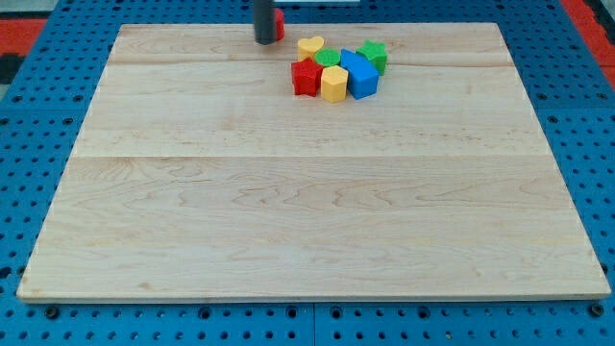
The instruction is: Push the red circle above the heart
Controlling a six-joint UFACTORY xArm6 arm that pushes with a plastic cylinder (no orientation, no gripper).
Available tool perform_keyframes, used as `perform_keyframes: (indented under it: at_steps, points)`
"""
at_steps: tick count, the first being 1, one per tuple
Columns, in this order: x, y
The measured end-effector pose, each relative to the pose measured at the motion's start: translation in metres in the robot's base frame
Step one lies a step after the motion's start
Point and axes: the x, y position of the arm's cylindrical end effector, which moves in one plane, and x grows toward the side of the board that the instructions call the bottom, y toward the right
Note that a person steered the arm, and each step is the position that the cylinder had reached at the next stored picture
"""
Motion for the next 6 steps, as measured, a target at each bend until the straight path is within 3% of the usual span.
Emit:
perform_keyframes:
  at_steps: [1,3,5,6]
  points:
    - [0.000,-0.074]
    - [-0.028,-0.074]
    - [-0.026,0.078]
    - [0.010,0.083]
